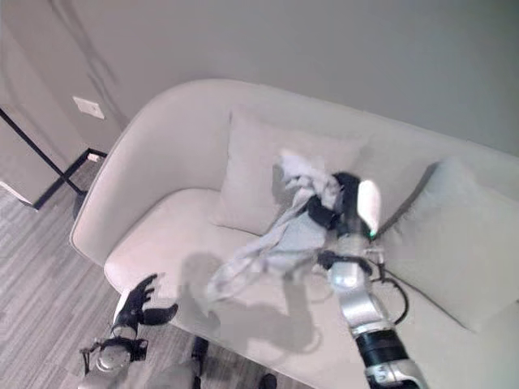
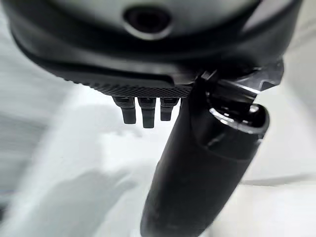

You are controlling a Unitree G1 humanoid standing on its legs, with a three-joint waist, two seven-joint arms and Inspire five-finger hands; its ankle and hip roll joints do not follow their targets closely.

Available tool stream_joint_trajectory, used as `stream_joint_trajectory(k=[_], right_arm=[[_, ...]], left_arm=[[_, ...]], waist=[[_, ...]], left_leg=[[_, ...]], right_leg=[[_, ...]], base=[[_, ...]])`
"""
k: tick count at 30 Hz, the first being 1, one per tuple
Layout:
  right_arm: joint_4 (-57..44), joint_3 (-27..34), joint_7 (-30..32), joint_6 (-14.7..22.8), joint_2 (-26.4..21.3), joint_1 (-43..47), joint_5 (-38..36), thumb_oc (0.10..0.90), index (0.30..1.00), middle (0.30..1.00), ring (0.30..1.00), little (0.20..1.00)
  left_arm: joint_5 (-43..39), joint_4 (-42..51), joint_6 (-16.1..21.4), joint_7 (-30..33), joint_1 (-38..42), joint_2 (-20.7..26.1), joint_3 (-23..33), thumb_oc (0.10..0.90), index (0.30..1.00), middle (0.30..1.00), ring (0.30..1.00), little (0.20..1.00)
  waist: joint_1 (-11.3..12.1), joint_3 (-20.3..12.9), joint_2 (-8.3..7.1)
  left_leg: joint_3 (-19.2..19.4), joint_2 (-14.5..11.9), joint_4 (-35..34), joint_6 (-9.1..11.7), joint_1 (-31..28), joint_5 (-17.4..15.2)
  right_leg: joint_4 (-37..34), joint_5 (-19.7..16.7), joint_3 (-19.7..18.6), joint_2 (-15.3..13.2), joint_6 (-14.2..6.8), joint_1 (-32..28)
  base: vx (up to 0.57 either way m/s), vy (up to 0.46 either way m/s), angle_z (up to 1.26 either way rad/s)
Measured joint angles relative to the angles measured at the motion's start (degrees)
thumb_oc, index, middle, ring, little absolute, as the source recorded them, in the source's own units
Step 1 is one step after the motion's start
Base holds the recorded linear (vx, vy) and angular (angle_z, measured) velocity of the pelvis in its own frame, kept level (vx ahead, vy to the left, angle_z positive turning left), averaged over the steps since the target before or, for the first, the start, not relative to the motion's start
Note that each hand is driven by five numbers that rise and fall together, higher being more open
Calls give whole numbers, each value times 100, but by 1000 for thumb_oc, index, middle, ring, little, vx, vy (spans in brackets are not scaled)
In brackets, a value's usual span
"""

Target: Hang the clothes on the sofa on the clothes rack.

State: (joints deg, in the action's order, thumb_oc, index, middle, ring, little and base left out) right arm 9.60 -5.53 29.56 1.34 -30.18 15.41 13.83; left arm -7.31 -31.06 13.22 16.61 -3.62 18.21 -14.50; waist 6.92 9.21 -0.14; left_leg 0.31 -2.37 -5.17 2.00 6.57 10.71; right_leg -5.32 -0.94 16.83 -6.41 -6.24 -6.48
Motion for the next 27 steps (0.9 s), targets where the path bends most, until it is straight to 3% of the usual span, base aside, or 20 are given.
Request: stream_joint_trajectory(k=[3, 14, 19, 20, 27], right_arm=[[-171, 39, 54, 1, -15, 93, 132, 400, 300, 300, 300, 300], [-1264, 20, 82, 93, -26, 939, 363, 400, 300, 300, 300, 300], [-1479, -357, 63, 284, 12, 1200, 228, 400, 300, 300, 300, 300], [-1531, -558, 49, 375, 183, 1269, -28, 400, 300, 300, 300, 300], [-1920, -1173, -262, 600, 398, 1274, -681, 400, 300, 300, 300, 300]], left_arm=[[152, 313, 26, 18, 11, 103, 176, 800, 900, 900, 900, 900], [1404, 1367, -37, 857, 13, 288, 689, 800, 900, 900, 900, 900], [1525, 1557, 62, 1185, 648, 240, 417, 800, 900, 900, 900, 900], [1522, 1571, 85, 1293, 839, 209, 244, 800, 900, 900, 900, 900], [1514, 1628, 156, 1313, 1329, 41, -552, 800, 900, 900, 900, 900]], waist=[[9, -193, -8], [14, -279, -148], [-11, -296, -179], [-143, -314, -209], [-373, -339, -249]], left_leg=[[6, -21, -3, 3, -20, -10], [83, -56, 1, 14, -167, -60], [86, -53, 0, 17, -184, -56], [111, -54, 1, 11, -207, -63], [244, -72, 1, 9, -235, -74]], right_leg=[[-2, 26, -8, 17, 32, -15], [-2, 31, -133, 30, 42, -106], [-2, 30, -140, 29, 42, -123], [-2, 31, -147, 28, 43, -139], [-1, 23, -306, 16, 50, -89]], base=[[0, 0, 0], [10, -12, -5], [0, 0, 0], [0, 0, 0], [-5, -2, -10]])
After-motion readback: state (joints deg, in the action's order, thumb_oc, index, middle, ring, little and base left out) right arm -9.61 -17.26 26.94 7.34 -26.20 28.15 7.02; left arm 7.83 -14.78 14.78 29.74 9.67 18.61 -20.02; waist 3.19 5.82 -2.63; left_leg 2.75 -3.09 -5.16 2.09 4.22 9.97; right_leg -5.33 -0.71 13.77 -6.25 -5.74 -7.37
